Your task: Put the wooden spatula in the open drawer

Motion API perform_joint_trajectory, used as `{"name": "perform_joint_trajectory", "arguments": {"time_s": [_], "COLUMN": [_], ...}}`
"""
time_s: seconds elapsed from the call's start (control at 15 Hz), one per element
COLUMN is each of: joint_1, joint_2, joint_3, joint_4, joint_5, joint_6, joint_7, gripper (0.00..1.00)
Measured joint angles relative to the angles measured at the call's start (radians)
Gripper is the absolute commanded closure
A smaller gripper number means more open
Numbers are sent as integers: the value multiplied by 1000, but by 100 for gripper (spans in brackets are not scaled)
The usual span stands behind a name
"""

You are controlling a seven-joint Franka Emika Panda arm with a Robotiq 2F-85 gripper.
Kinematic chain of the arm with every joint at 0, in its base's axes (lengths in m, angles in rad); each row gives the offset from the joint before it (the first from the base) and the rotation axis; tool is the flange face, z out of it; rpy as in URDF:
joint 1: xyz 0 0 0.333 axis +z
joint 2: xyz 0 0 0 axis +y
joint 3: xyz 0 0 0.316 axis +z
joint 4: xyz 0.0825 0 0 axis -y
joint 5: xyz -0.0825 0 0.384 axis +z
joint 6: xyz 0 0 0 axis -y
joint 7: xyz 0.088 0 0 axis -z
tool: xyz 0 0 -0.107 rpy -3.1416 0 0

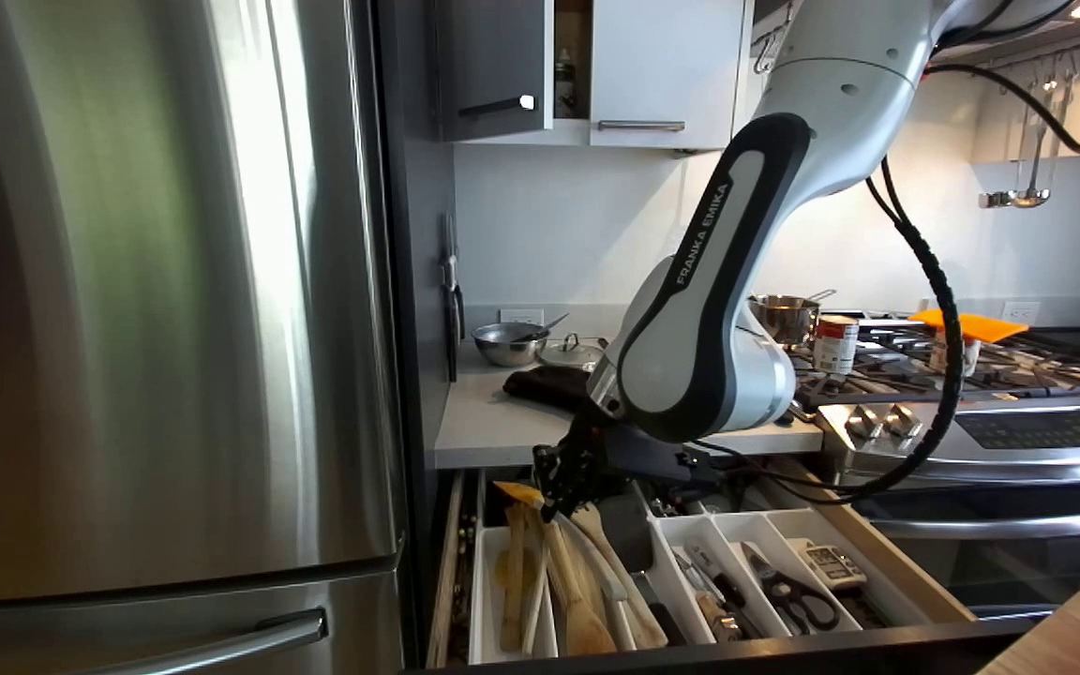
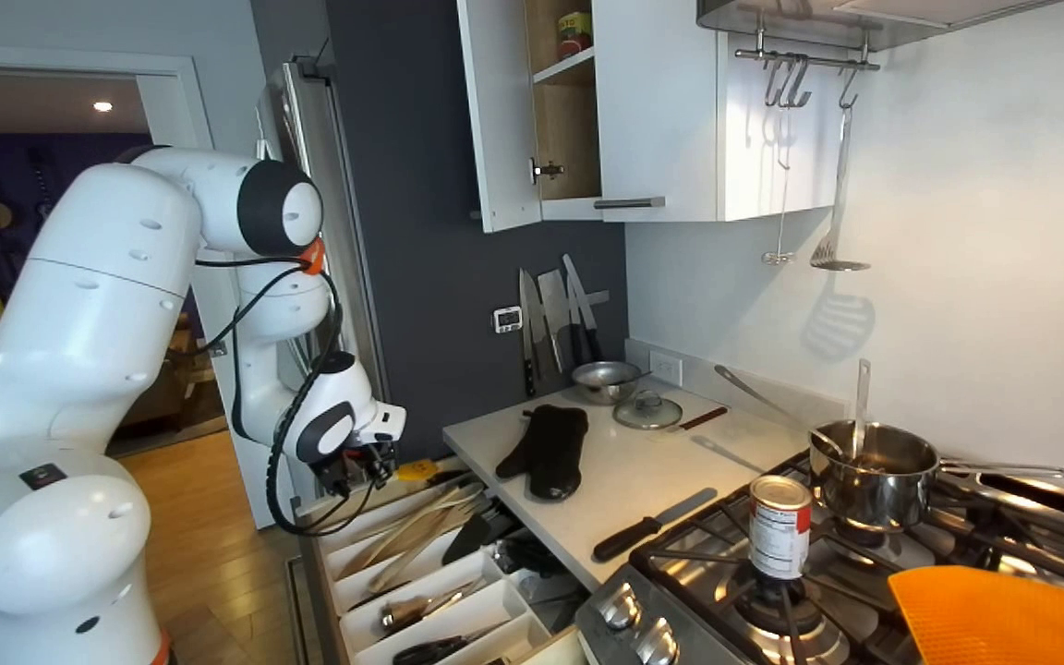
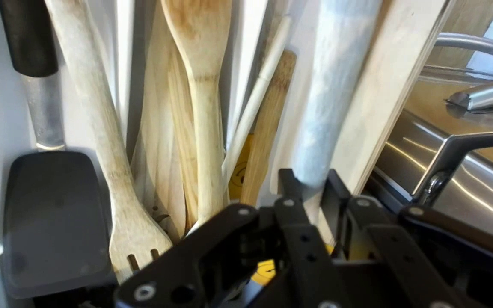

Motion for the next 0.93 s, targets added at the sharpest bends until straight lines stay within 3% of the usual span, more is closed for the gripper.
{"name": "perform_joint_trajectory", "arguments": {"time_s": [0.2, 0.53, 0.67, 0.93], "joint_1": [84, 286, 401, 693], "joint_2": [16, 67, 94, 159], "joint_3": [-75, -232, -315, -548], "joint_4": [30, 102, 137, 202], "joint_5": [40, 139, 193, 343], "joint_6": [0, 0, 0, -1], "joint_7": [19, 37, 39, 50], "gripper": [95, 95, 95, 95]}}
